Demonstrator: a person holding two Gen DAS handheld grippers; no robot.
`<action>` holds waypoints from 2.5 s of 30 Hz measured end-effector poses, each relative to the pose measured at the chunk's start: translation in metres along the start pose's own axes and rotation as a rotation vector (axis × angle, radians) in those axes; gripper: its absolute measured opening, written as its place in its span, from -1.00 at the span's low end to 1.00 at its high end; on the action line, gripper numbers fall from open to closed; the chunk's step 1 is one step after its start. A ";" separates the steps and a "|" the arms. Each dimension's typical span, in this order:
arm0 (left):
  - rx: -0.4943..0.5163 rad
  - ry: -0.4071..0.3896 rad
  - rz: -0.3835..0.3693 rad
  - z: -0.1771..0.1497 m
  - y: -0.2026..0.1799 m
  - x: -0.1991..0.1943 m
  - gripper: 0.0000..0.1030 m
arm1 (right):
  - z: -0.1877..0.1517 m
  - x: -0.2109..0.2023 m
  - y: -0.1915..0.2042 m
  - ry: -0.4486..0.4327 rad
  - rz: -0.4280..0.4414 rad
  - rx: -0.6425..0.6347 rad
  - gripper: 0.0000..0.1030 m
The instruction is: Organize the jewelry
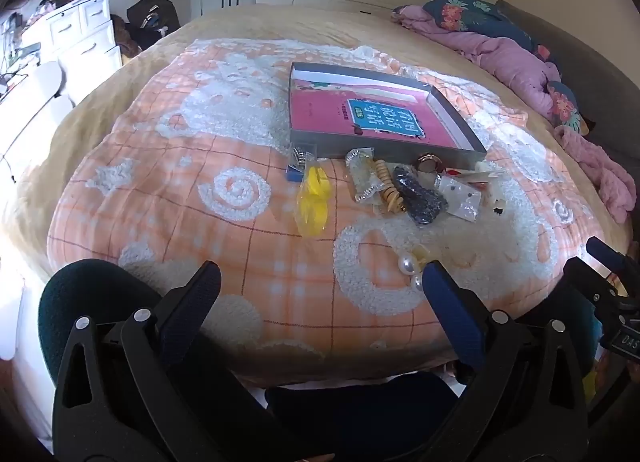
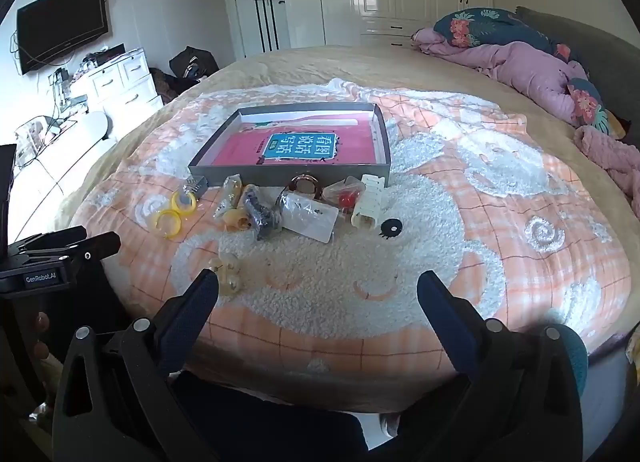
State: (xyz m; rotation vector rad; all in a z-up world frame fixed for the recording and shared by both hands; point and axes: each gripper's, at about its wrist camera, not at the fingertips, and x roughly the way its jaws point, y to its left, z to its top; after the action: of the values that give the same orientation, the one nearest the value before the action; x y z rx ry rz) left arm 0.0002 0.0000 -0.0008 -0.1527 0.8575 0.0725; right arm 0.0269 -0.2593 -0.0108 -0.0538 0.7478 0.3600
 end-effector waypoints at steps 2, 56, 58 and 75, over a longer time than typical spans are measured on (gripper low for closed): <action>-0.008 0.001 -0.006 0.003 0.001 -0.002 0.84 | 0.000 0.000 0.000 0.003 0.009 0.007 0.92; 0.000 -0.007 -0.006 0.002 0.006 -0.004 0.84 | -0.002 0.003 0.008 0.014 0.023 -0.002 0.92; 0.001 -0.005 -0.006 0.002 0.006 -0.004 0.84 | -0.002 0.003 0.009 0.015 0.025 -0.005 0.92; -0.030 0.047 -0.018 0.006 0.021 0.021 0.84 | -0.003 0.024 0.025 0.059 0.065 -0.054 0.92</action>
State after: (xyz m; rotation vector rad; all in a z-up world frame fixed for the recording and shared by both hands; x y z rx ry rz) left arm 0.0159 0.0221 -0.0152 -0.1911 0.9025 0.0655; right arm 0.0329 -0.2289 -0.0272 -0.0909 0.7990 0.4423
